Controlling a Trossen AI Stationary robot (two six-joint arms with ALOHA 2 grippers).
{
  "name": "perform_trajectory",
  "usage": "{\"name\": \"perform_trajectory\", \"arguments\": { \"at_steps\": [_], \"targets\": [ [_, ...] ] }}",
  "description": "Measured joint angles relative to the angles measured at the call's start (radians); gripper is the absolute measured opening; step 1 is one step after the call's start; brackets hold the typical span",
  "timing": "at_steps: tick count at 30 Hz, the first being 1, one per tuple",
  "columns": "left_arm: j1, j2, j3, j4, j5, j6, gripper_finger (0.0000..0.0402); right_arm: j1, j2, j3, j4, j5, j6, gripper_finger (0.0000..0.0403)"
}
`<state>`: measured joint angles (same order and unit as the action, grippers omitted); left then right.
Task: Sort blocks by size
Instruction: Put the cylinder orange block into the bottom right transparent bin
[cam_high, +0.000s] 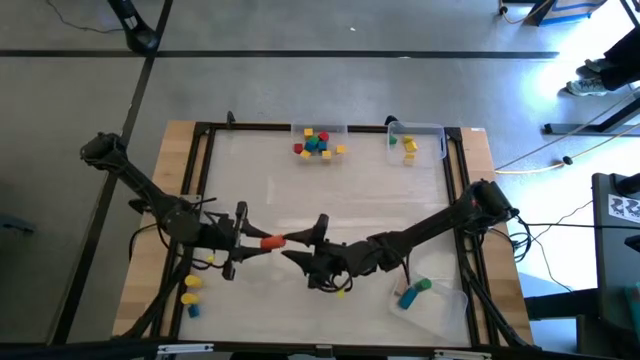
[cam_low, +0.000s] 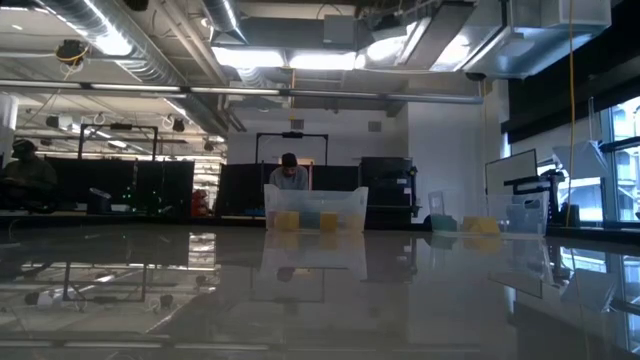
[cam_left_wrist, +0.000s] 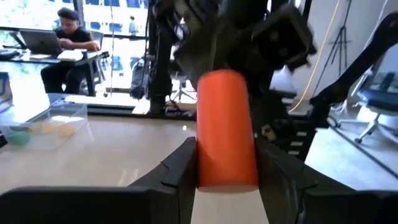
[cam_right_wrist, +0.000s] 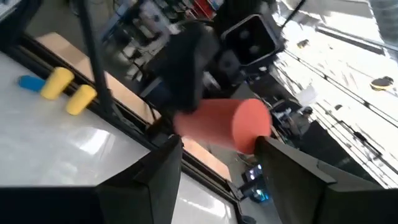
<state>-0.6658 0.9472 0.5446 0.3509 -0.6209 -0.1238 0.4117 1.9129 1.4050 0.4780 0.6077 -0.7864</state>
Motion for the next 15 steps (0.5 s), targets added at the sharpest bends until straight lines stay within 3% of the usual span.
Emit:
{"name": "perform_trajectory", "arguments": {
  "at_steps": [5,15],
  "targets": [
    [-0.002,0.002,0.002,0.006,0.022,0.0,0.0126,-0.011,0.0,0.001,0.004,0.043,-0.012,0.0214],
    [-0.002,0.002,0.002,-0.03,0.016,0.0,0.0126,-0.007,-0.002,0.001,0.0,-0.006,-0.078,0.0214]
  ]
}}
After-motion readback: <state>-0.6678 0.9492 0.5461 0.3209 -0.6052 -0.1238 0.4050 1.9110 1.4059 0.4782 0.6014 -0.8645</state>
